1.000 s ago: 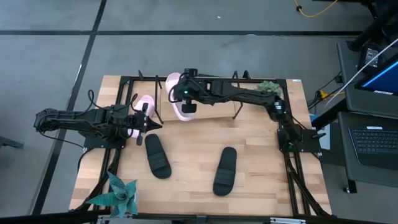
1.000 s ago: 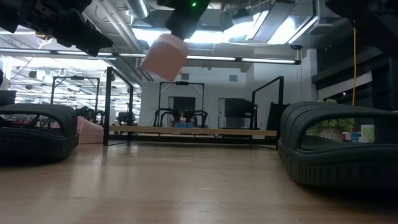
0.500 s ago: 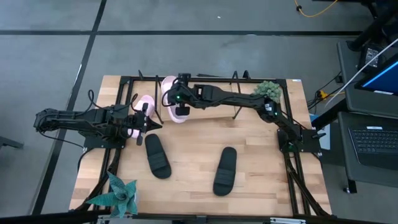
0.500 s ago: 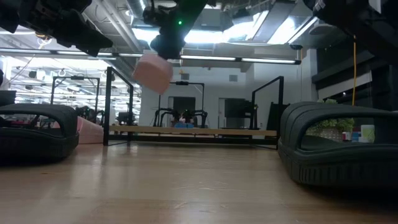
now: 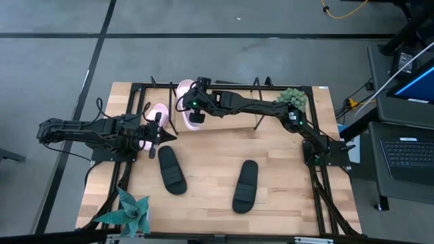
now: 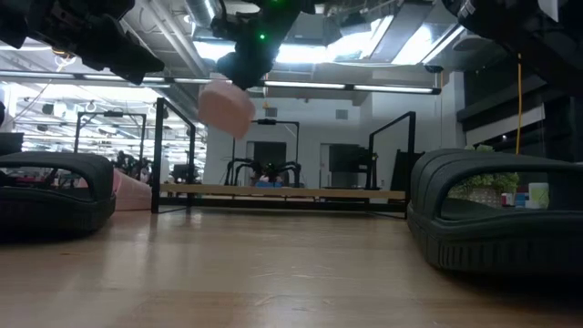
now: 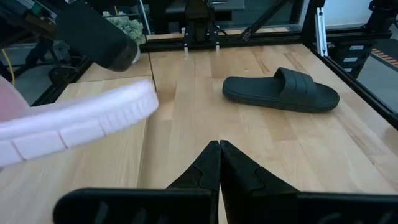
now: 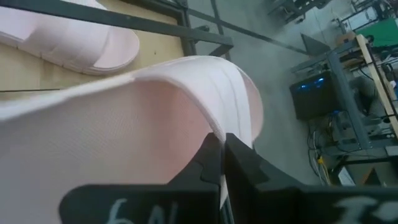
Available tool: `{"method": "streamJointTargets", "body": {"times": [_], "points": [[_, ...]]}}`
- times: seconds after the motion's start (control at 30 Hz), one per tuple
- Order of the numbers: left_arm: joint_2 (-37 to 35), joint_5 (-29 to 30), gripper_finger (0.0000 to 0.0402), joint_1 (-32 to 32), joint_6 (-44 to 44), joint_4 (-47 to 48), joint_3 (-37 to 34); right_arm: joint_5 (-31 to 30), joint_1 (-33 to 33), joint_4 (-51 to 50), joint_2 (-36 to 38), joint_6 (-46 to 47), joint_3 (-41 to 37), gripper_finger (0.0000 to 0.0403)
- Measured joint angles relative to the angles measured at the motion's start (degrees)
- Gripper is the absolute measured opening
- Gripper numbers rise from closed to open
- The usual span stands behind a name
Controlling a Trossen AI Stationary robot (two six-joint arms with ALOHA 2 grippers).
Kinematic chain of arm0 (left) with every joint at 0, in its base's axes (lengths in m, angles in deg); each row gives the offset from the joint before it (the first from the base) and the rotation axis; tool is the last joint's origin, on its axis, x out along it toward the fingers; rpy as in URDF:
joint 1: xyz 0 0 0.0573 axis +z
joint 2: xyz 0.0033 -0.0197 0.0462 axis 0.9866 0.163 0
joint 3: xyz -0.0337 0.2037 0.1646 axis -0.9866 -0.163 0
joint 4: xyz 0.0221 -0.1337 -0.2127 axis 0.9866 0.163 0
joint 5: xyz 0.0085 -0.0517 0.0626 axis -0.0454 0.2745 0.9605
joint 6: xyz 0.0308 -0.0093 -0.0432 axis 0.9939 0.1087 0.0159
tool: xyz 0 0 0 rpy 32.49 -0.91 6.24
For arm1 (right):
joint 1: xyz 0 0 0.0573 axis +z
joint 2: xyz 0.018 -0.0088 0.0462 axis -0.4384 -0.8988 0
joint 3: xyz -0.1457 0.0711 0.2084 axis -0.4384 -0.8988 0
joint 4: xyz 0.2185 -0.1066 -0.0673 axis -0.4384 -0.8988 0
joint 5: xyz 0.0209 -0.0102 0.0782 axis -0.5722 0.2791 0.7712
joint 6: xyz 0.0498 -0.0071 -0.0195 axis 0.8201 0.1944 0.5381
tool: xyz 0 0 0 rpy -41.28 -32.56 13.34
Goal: Pick and place slides into the shelf
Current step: Put the right pink slide on the shelf
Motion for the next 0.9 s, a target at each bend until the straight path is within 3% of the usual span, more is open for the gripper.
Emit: {"method": "streamJointTargets", "body": {"times": [0.9], "points": [[0.0,0.0,0.0000,0.0,0.0,0.6,0.0,-0.1,-1.0,3.8,-7.4,0.4,-0.1,0.0008]]}}
